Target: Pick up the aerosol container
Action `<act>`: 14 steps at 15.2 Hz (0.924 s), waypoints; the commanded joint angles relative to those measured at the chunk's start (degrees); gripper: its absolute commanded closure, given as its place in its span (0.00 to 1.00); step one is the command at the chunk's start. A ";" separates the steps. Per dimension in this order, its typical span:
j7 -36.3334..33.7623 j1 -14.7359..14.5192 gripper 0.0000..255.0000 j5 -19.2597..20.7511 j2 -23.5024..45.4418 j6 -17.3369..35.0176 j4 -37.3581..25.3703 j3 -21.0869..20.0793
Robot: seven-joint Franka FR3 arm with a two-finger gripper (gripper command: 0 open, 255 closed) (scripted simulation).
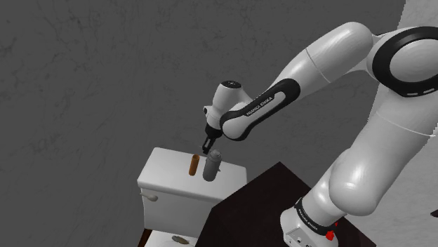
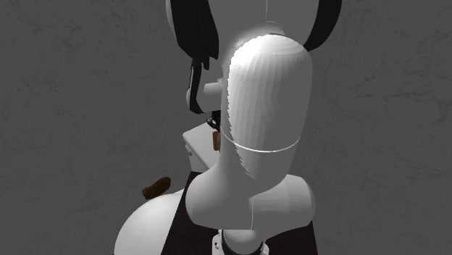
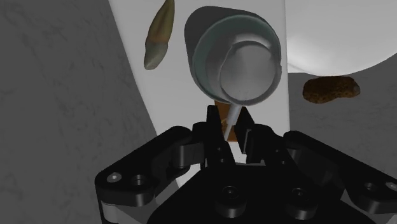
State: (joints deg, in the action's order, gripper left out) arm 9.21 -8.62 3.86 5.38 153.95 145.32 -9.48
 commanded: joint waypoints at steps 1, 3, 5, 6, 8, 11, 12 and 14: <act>-0.01 0.00 1.00 0.02 0.04 0.05 0.00 0.01; 0.00 0.01 1.00 0.02 0.05 0.05 -0.01 0.01; -0.04 -0.01 1.00 0.04 0.08 0.02 -0.06 0.00; -0.06 -0.02 1.00 0.04 0.07 0.06 -0.02 0.00; 0.25 0.03 1.00 -0.34 -0.73 -0.74 -0.03 -0.09; 1.01 0.08 1.00 -1.36 -3.05 -3.22 -0.24 -0.30; 1.24 0.08 1.00 -1.67 -3.81 -4.05 -0.33 -0.34; 1.67 0.07 1.00 -2.24 -5.28 -5.72 -0.56 -0.39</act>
State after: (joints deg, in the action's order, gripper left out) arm 10.52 -8.62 1.93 0.84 149.09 144.91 -9.91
